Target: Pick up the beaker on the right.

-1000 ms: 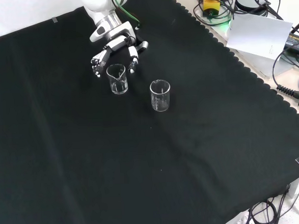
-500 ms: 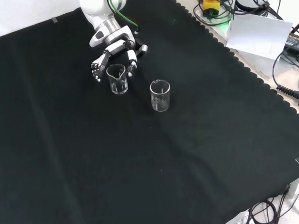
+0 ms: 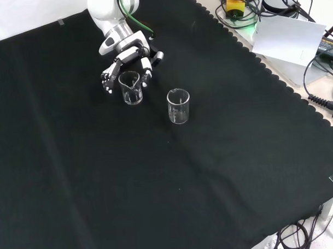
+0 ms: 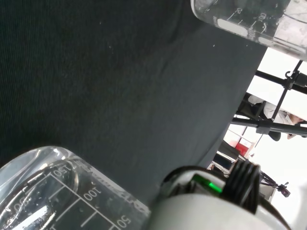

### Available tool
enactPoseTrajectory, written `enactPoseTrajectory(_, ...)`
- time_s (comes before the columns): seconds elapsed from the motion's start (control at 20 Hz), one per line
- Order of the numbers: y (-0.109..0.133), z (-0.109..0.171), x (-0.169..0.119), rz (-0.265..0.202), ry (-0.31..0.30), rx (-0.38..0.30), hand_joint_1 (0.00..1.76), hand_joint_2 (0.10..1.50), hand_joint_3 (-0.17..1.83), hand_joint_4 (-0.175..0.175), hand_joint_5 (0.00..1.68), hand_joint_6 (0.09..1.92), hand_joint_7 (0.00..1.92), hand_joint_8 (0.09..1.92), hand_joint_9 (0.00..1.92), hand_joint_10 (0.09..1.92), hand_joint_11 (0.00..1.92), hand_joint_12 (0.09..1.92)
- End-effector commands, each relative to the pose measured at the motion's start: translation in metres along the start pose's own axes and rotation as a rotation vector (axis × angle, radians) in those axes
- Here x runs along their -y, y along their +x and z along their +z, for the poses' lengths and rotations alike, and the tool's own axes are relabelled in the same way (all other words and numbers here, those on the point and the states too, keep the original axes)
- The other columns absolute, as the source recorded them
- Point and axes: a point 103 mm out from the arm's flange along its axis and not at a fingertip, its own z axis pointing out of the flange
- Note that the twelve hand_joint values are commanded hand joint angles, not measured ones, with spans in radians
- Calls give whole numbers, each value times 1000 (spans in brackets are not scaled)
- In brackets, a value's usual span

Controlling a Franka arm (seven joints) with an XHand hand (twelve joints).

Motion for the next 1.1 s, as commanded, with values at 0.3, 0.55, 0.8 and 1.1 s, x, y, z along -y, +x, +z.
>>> enactPoseTrajectory(0.3, -2, 4, -2, 10, -14, -6, 1027, 481, 665, -44, 519, 245, 372, 712, 543, 581, 78, 1356)
enactPoseTrajectory(0.55, 0, 6, -4, 7, -11, -14, 1091, 481, 698, -41, 439, 813, 431, 736, 615, 561, 107, 1352)
enactPoseTrajectory(0.8, -1, 8, -5, 4, -8, -29, 1103, 474, 725, -41, 423, 934, 447, 752, 631, 565, 119, 1352)
enactPoseTrajectory(1.1, 0, 9, -5, 11, -31, -39, 1126, 477, 738, -43, 422, 951, 476, 764, 658, 572, 136, 1350)
